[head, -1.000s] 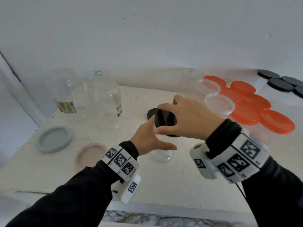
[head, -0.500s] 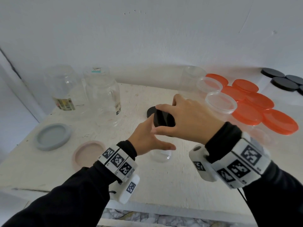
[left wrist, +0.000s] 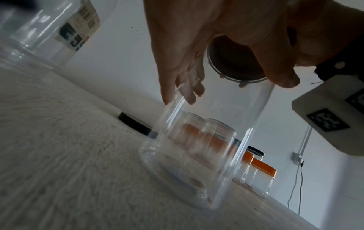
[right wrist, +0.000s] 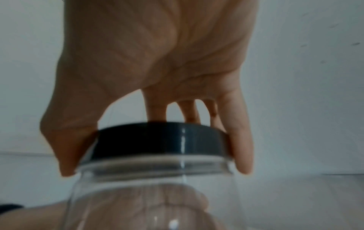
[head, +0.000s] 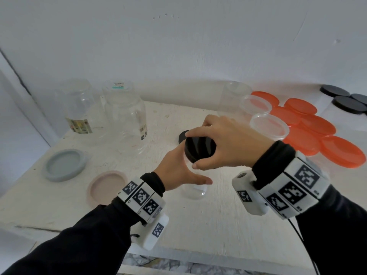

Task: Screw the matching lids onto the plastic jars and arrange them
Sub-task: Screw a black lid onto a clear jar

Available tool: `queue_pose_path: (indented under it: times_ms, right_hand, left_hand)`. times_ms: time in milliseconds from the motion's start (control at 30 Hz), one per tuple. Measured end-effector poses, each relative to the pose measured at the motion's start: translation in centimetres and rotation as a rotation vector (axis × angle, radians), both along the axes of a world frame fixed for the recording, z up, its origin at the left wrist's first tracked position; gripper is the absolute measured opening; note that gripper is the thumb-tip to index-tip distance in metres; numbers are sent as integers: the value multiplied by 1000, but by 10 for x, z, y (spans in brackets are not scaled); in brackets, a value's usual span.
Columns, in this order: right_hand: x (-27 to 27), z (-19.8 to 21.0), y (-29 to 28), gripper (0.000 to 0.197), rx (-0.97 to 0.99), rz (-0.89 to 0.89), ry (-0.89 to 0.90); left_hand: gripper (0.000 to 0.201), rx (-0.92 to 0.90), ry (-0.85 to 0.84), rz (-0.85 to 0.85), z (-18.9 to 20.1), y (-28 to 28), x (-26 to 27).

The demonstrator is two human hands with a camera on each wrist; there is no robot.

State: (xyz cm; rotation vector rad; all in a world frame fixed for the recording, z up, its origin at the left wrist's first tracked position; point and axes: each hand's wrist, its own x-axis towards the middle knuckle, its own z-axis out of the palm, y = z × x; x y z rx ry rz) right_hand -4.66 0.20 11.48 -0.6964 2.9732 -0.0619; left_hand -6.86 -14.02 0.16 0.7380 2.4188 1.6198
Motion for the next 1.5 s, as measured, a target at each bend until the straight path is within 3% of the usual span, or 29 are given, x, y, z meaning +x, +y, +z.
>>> queue_pose_path:
  times_ms: [167, 400, 733, 867, 1033, 1167, 1267, 1367, 1500]
  right_hand:
    - [5, -10, 3, 64, -47, -22, 73]
    - [13, -14, 24, 63, -166, -14, 7]
    - [40, -12, 124, 63, -248, -88, -62]
    - [56, -10, 170, 64, -228, -135, -55]
    - [76, -13, 228, 63, -150, -194, -19]
    - [91, -16, 280, 68, -138, -314, 20]
    - [102, -16, 316, 71, -105, -388, 23]
    - [112, -14, 352, 71, -79, -441, 4]
    - [116, -16, 395, 76, -18, -497, 14]
  left_hand:
    - [85, 12, 7, -16, -1, 1, 0]
    - [96, 28, -82, -147, 0, 14, 3]
    - [100, -47, -110, -285, 4, 97, 16]
    - [88, -87, -77, -360, 8, 139, 19]
    - [73, -70, 54, -332, 15, 181, 13]
    - [48, 65, 320, -178, 31, 215, 10]
    - [40, 84, 498, -62, 37, 237, -2]
    - [48, -85, 692, 23, 33, 253, -21]
    - [72, -423, 668, 92, 23, 261, -40]
